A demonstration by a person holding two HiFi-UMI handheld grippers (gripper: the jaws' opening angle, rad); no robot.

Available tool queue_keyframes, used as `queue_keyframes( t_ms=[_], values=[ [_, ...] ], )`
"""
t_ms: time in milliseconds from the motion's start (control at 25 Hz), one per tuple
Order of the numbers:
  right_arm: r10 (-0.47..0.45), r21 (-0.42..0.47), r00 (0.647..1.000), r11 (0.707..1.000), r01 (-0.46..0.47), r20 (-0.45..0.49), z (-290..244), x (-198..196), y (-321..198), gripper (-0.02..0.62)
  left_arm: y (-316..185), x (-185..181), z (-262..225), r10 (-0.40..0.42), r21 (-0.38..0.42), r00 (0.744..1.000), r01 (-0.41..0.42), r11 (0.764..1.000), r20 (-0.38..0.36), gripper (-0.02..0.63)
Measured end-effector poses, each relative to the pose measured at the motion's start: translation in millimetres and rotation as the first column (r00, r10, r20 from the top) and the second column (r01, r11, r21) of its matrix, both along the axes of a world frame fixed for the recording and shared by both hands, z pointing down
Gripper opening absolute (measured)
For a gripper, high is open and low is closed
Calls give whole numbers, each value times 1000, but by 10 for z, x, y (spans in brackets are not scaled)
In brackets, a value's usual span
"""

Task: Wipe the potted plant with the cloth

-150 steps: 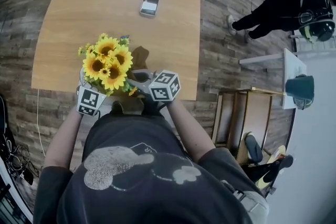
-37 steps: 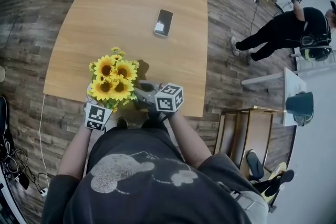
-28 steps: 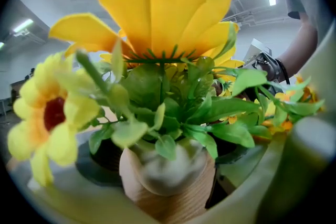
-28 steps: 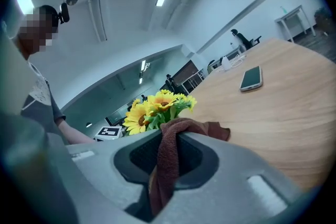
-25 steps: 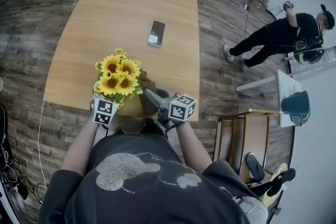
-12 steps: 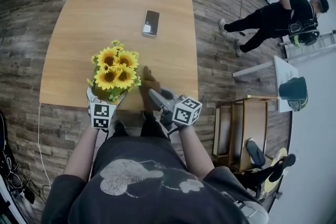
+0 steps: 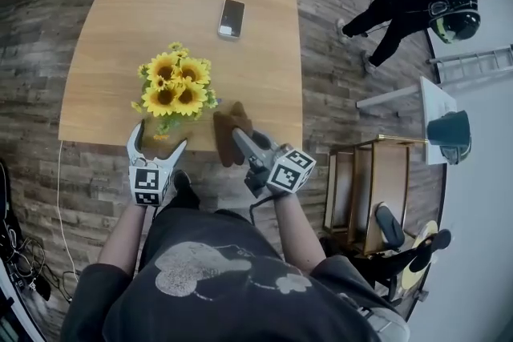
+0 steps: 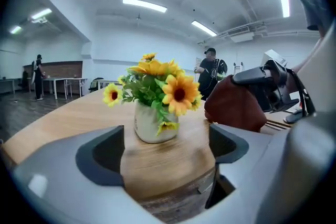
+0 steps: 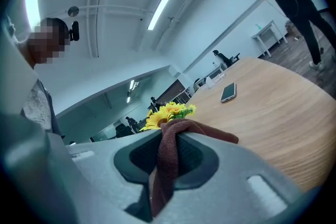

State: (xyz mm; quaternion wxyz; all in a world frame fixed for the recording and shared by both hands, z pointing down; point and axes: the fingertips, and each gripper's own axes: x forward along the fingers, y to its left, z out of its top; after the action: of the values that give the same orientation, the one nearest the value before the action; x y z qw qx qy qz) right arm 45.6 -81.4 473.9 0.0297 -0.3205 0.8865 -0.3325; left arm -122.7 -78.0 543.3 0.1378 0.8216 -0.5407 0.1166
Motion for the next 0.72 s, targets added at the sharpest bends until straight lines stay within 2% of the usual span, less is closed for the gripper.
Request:
queue_keyframes(
  t_ms=[40, 80, 160, 280, 440, 560, 720],
  values=[
    [5, 19, 1000, 1000, -5, -9, -28, 6, 21, 46, 76, -2, -7, -7, 3, 1000, 7, 1000, -2, 511],
    [8, 41, 1000, 999, -7, -18, -65, 9, 54, 46, 156, 1, 1, -11, 8, 1000, 11, 1000, -1, 492],
    [2, 79, 1000, 997, -1, -17, -162, 11, 181, 46, 313, 50, -27, -4, 9, 1000, 4, 1000, -3, 480],
    [-11, 115, 1000, 993, 9, 20, -286, 106, 490, 46, 533, 205, -194, 10, 28, 1000, -10, 1000, -20, 419],
    [1, 135, 1000, 991, -3, 16, -319, 402, 989, 46, 905, 495, -512, 22, 100, 999, -20, 995, -24, 378],
    [34, 151, 999, 988, -35, 8, -366, 651, 1381, 46, 1267, 687, -742, 9, 131, 998, 0, 991, -63, 324],
    [76, 189, 992, 977, -94, 103, -650, 951, 1882, 46, 1782, 935, -1011, -18, 168, 993, 38, 985, -115, 257]
  ],
)
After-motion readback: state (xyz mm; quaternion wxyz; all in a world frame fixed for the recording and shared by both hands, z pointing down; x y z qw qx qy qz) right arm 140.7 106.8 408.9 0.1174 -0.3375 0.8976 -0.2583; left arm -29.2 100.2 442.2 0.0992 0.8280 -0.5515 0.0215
